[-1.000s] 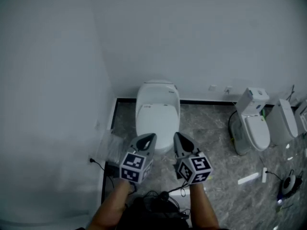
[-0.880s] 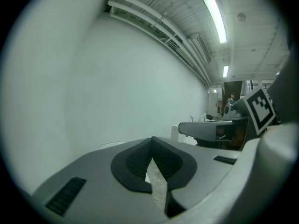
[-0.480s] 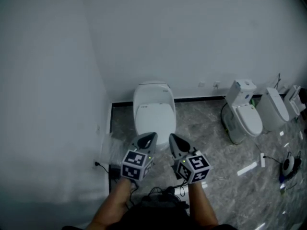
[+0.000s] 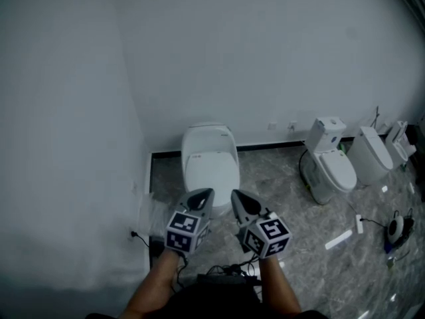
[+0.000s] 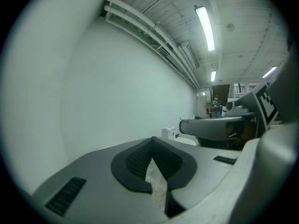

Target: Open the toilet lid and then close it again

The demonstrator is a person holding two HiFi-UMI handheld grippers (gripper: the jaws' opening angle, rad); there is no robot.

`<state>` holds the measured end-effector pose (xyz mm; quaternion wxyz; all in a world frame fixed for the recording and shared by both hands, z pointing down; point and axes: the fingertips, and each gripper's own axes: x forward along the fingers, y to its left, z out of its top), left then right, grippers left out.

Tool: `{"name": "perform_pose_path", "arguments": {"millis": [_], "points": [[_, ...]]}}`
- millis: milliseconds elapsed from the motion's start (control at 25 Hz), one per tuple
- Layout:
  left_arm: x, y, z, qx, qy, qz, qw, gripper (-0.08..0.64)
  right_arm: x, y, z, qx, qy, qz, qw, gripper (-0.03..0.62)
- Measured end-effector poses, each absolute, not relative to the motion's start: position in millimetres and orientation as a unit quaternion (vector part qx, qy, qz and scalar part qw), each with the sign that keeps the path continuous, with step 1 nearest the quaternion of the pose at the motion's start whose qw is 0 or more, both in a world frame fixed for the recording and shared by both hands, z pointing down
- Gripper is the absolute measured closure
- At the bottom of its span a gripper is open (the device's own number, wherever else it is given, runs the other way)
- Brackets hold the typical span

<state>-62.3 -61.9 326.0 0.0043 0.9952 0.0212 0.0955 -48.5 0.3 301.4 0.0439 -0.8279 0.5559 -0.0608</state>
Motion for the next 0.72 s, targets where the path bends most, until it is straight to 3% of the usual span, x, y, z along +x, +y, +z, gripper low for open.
{"name": "perform_pose_path", "arguments": {"millis": [720], "points": [[-65, -57, 304, 0.997, 0.031, 0.075, -0.001, 0.552, -50, 0, 276, -0.826, 0.558, -0.044, 0.064, 0.586]]}}
